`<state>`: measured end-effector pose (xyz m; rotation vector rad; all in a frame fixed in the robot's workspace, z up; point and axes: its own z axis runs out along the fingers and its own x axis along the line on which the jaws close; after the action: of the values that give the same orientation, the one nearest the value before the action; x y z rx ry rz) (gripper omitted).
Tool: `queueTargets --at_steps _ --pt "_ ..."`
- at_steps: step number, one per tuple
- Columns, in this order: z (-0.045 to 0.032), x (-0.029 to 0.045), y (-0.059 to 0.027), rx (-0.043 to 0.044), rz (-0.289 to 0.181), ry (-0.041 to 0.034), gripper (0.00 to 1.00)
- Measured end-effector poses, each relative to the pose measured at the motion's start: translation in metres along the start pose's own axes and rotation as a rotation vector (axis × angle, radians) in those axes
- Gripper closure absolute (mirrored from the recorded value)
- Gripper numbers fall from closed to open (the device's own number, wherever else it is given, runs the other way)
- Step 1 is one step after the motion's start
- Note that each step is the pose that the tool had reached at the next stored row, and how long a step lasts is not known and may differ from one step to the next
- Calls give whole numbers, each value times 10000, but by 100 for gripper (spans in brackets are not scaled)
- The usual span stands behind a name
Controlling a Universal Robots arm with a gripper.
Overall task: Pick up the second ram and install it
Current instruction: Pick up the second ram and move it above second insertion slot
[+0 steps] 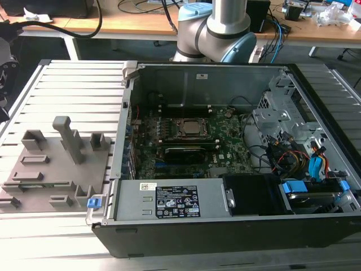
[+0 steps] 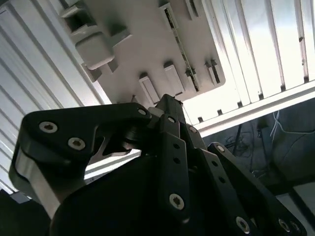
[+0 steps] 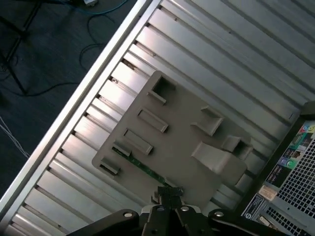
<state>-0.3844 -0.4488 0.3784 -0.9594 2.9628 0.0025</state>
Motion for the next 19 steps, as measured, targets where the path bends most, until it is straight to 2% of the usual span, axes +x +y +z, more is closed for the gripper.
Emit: queueTargets --at_steps 2,6,14,19 --pt "0 0 0 -10 -378 -3 89" --pt "0 0 0 -41 -1574 -11 89" --pt "0 0 0 -91 -3434 -25 89" --pt "0 0 0 -113 -4278 -30 89"
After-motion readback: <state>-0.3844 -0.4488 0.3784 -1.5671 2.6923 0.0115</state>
